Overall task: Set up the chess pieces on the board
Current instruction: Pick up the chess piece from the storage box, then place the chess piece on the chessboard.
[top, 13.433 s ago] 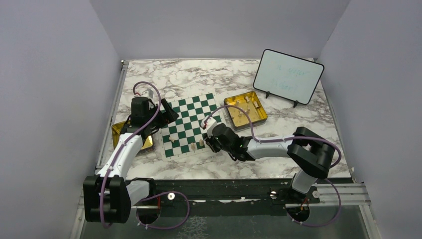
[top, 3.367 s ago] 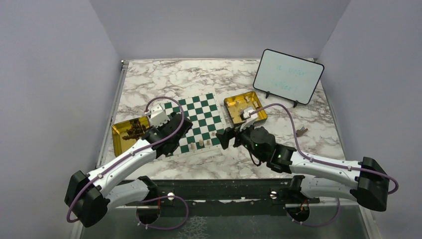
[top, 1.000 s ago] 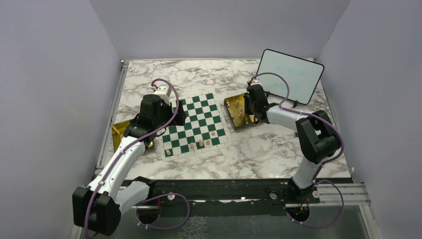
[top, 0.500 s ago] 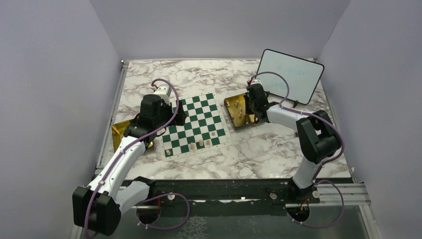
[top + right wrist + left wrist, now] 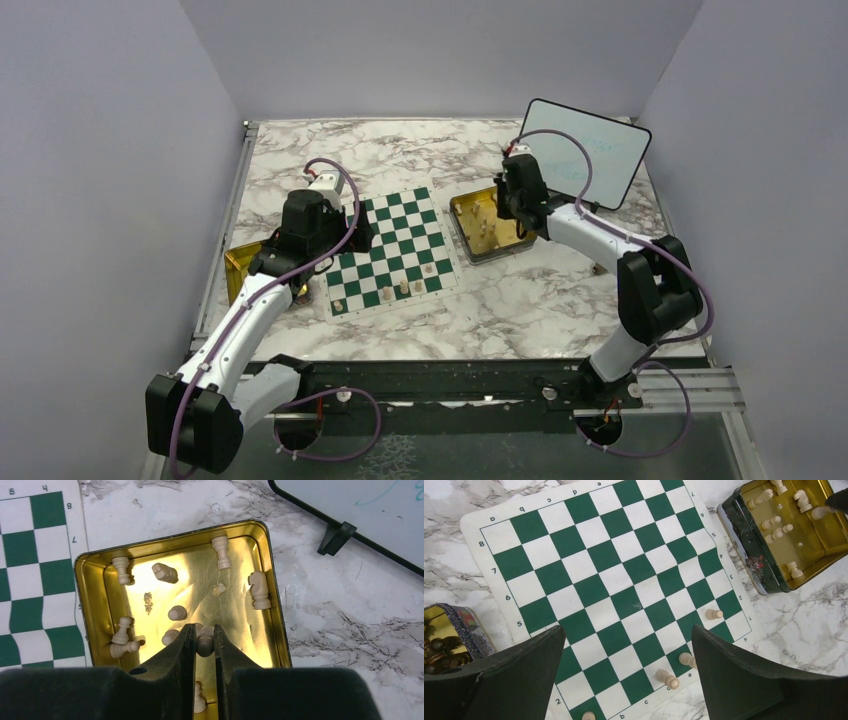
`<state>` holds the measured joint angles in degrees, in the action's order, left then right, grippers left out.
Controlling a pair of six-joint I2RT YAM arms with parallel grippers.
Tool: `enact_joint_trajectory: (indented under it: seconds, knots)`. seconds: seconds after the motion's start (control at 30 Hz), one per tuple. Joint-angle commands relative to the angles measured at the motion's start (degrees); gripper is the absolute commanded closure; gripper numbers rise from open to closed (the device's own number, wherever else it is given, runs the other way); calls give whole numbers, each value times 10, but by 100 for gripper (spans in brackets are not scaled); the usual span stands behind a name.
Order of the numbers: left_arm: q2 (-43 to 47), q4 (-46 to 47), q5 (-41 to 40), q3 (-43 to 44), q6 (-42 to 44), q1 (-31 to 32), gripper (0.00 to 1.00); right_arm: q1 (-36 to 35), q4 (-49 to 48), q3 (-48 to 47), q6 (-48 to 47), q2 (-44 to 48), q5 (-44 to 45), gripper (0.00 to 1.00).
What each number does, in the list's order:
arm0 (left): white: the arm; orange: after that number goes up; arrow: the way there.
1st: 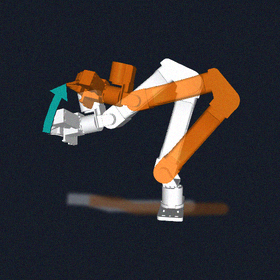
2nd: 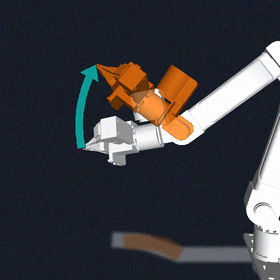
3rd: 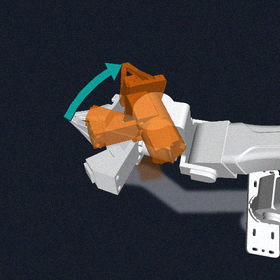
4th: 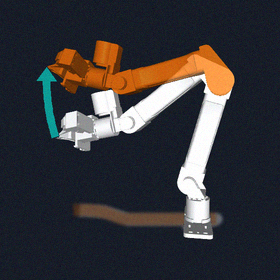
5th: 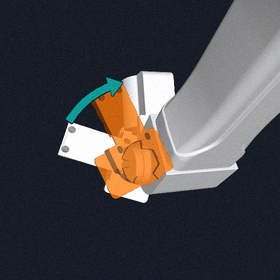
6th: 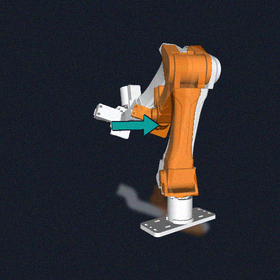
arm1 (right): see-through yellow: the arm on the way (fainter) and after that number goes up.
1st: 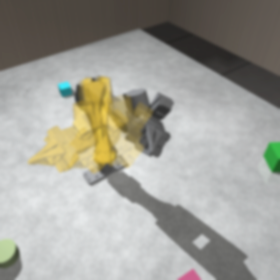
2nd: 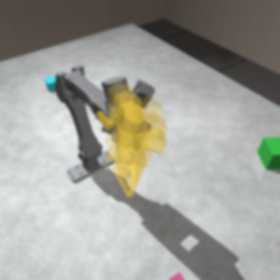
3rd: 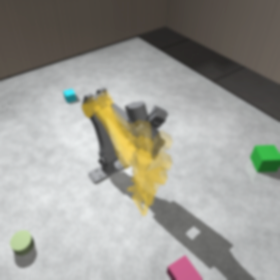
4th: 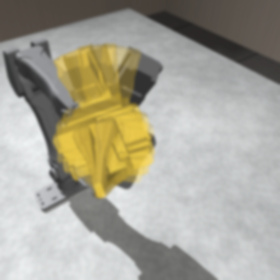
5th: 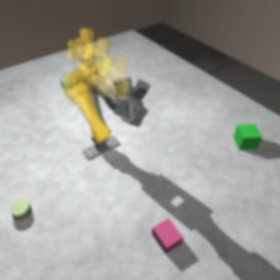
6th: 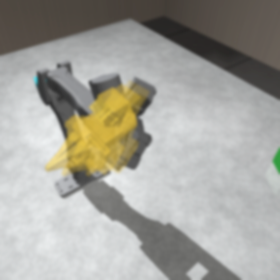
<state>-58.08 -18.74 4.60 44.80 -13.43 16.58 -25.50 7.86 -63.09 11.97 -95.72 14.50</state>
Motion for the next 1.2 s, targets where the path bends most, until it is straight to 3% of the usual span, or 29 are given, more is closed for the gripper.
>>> enact_joint_trajectory:
  seconds: [0.0, 0.13, 0.3, 0.43, 0.57, 0.93, 1.17]
  knots:
    - [3, 1, -18, 2, 7, -2, 3, 2, 24, -19, 1, 40, -47, 83]
    - [12, 0, -50, 3, -1, -2, 3, 0, 13, -14, 18, 67, -105, 84]
    - [10, -19, -238, 3, -52, -3, 1, -18, 2, -6, 43, 89, -142, 84]
    - [7, -40, -304, 12, -73, -7, 1, -51, -12, -1, 61, 96, -170, 84]
    - [26, -45, -355, 9, -79, -10, 1, -105, -14, -11, 71, 89, -163, 85]
    - [83, -100, -597, 11, -167, -13, 1, -265, -30, -74, 87, 12, -149, 85]
    - [100, -130, -643, 22, -192, -13, 1, -336, -17, -139, 73, -63, -105, 85]
